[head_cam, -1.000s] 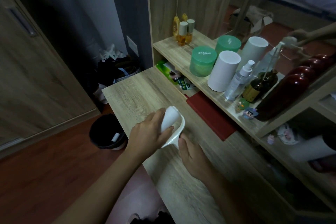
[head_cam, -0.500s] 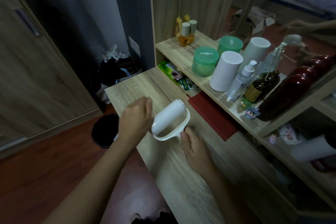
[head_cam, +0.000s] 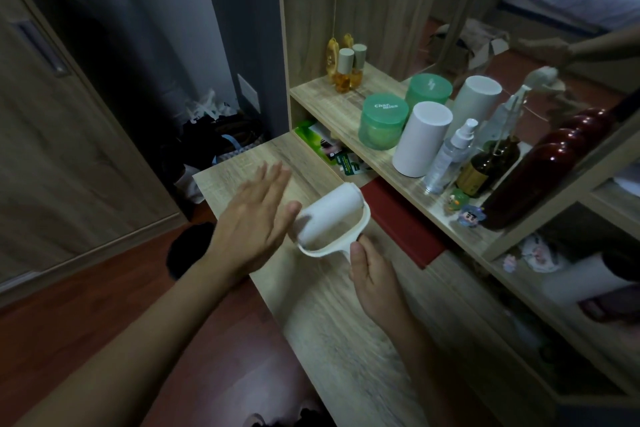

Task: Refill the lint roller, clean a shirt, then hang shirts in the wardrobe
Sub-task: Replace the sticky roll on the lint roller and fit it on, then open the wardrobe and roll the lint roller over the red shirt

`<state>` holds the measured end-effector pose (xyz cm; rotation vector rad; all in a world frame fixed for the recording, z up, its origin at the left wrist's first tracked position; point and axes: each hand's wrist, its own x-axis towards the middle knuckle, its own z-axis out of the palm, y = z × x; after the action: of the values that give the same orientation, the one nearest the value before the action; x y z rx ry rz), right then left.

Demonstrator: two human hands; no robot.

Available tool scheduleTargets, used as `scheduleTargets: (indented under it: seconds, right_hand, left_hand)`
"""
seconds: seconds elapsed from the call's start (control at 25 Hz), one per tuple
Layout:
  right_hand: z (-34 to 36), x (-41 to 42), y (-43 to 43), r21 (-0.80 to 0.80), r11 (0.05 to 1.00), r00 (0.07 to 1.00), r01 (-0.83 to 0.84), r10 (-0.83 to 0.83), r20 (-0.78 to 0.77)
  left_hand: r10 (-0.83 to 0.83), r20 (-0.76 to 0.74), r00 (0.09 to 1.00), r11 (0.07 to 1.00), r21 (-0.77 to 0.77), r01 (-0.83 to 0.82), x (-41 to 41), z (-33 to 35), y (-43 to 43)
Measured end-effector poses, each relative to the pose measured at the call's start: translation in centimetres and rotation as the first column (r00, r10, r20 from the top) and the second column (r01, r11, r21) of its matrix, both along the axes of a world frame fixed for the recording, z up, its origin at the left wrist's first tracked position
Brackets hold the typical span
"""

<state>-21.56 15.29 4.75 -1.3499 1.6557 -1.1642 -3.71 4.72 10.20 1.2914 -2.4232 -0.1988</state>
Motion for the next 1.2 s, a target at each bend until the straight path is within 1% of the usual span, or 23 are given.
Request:
scheduleTargets:
  seconds: [0.04, 0.08, 0.16, 0.2, 0.24, 0.28, 0.32, 0.36, 0.4, 0.44, 0.48, 0.56, 0.6, 0.64, 0.76, 0.92, 1.0, 1.08, 1.16, 1.2]
  right_hand:
    - [0.3, 0.0, -0.1, -0.003, 1.0, 1.0, 0.0, 0.0, -0.009]
    - [0.5, 0.1, -0.2, -0.008, 1.0, 1.0, 0.0, 0.0, -0.017]
    - [0.9, 0.1, -0.3, -0.02, 1.0, 1.0, 0.0, 0.0, -0.021]
    - [1.0, 0.1, -0.4, -0.028, 1.0, 1.0, 0.0, 0.0, -0.026]
    - [0.9, 0.0, -0.4, -0.031, 1.0, 0.999, 0.002, -0.003, -0.035]
    - [0.8, -0.1, -0.4, -0.027, 1.0, 0.999, 0.004, -0.005, -0.041]
    - [0.7, -0.2, -0.4, -0.022, 1.0, 0.999, 0.008, -0.009, -0.039]
    - [0.5, -0.2, -0.4, -0.019, 1.0, 0.999, 0.01, -0.011, -0.031]
    - [0.5, -0.2, -0.4, -0.018, 1.0, 1.0, 0.013, -0.013, -0.022]
    - [0.5, -0.1, -0.5, -0.019, 1.0, 1.0, 0.014, -0.014, -0.021]
    - [0.5, 0.0, -0.5, -0.017, 1.0, 1.0, 0.012, -0.013, -0.026]
    - [0.7, 0.4, -0.9, -0.007, 1.0, 1.0, 0.004, -0.004, -0.019]
    - [0.8, 0.8, -1.2, -0.006, 1.0, 1.0, -0.005, 0.005, -0.013]
    - [1.0, 1.3, -1.7, -0.009, 1.0, 1.0, -0.011, 0.011, -0.014]
    - [1.4, 3.6, -3.6, -0.02, 0.999, 0.999, -0.037, 0.036, -0.034]
    - [1.5, 8.1, -7.0, -0.039, 0.993, 0.992, -0.113, 0.111, -0.066]
    - [1.5, 11.5, -9.7, -0.033, 0.988, 0.987, -0.149, 0.147, -0.068]
    - [1.5, 15.9, -12.9, -0.003, 0.986, 0.985, -0.166, 0.166, -0.046]
    - [1.8, 20.8, -16.6, 0.013, 0.986, 0.986, -0.165, 0.165, -0.024]
    - [1.9, 23.1, -18.3, 0.015, 0.987, 0.987, -0.16, 0.16, -0.014]
  left_hand:
    - [-0.094, 0.012, 0.996, 0.995, -0.035, 0.094, -0.3, 0.1, 0.6]
    - [-0.209, 0.066, 0.976, 0.971, -0.107, 0.215, -0.6, -0.1, 1.4]
    - [-0.391, 0.193, 0.9, 0.882, -0.2, 0.426, -0.7, -0.9, 2.2]
    - [-0.43, 0.256, 0.866, 0.845, -0.225, 0.486, -0.5, -1.4, 1.9]
    - [-0.422, 0.296, 0.857, 0.834, -0.243, 0.495, -0.2, -1.5, 1.3]
    - [-0.348, 0.284, 0.893, 0.87, -0.258, 0.421, 0.0, -1.4, 0.7]
    - [-0.218, 0.211, 0.953, 0.94, -0.219, 0.264, 0.2, -0.9, 0.0]
    - [-0.044, 0.062, 0.997, 0.989, -0.137, 0.053, 0.6, -0.1, -0.5]
    - [0.119, -0.068, 0.991, 0.992, -0.032, -0.121, 0.9, 0.5, -1.2]
    - [0.184, -0.141, 0.973, 0.983, 0.048, -0.179, 1.2, 1.0, -1.6]
    - [0.144, -0.164, 0.976, 0.989, 0.05, -0.138, 1.3, 1.2, -1.6]
    - [-0.041, -0.172, 0.984, 0.998, 0.04, 0.049, 0.9, 1.6, -0.8]
    - [-0.095, -0.192, 0.977, 0.992, 0.066, 0.109, 0.7, 1.6, -0.3]
    - [-0.103, -0.215, 0.971, 0.987, 0.096, 0.126, 0.7, 1.6, -0.1]
    - [-0.032, -0.271, 0.962, 0.994, 0.095, 0.06, 2.2, 1.4, -1.3]
    - [0.057, -0.298, 0.953, 0.993, 0.117, -0.023, 7.3, 1.3, -3.5]
    - [0.158, -0.345, 0.925, 0.986, 0.106, -0.129, 11.7, 1.6, -5.2]
    - [0.251, -0.385, 0.888, 0.967, 0.054, -0.25, 17.2, 1.8, -7.7]
    - [0.311, -0.415, 0.855, 0.945, 0.04, -0.324, 23.3, 2.0, -10.7]
    - [0.324, -0.408, 0.853, 0.939, 0.031, -0.342, 26.0, 2.0, -12.2]
